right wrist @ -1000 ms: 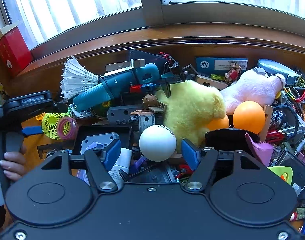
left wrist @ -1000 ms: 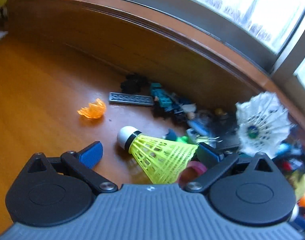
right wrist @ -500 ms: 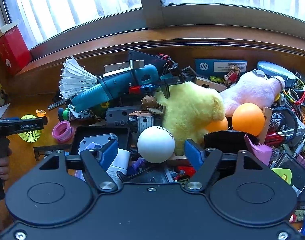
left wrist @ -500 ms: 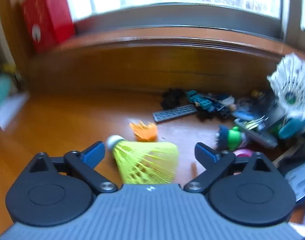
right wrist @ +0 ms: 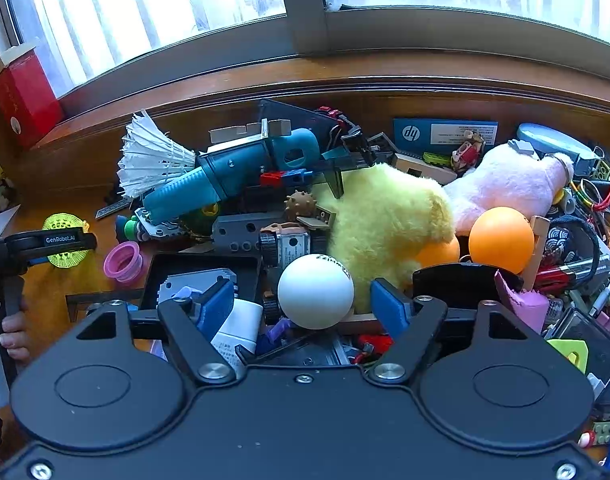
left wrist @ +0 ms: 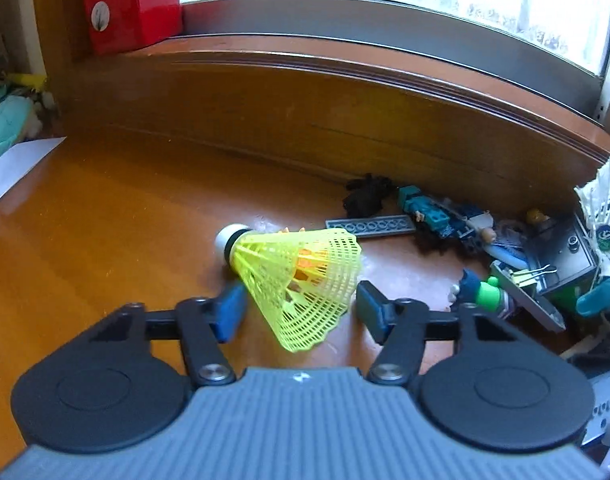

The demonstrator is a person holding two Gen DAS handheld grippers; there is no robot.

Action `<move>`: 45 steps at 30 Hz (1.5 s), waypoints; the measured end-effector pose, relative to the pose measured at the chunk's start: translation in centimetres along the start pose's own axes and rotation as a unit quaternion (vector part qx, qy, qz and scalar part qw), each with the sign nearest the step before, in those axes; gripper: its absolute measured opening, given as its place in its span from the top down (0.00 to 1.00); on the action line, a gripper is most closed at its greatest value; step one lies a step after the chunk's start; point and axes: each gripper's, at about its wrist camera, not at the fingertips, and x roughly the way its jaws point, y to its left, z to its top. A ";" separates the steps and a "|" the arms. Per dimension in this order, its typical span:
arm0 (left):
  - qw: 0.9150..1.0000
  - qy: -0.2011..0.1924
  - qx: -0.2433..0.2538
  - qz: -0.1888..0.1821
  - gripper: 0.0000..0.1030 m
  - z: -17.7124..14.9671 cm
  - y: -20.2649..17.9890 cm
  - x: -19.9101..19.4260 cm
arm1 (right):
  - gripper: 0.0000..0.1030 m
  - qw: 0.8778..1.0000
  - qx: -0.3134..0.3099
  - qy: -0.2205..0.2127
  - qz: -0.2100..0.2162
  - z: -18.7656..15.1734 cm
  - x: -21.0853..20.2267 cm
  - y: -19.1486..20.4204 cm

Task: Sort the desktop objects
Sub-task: 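Lower the left tool around the second yellow shuttlecock while the right tool approaches the white ping-pong ball, then close the left gripper on the shuttlecock while the right gripper closes on the white ball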

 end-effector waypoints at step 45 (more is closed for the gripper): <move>0.997 0.015 0.003 -0.074 0.54 2.2 -0.8 0.4 | 0.25 1.000 0.001 -0.004 0.002 -0.1 0.3 0.0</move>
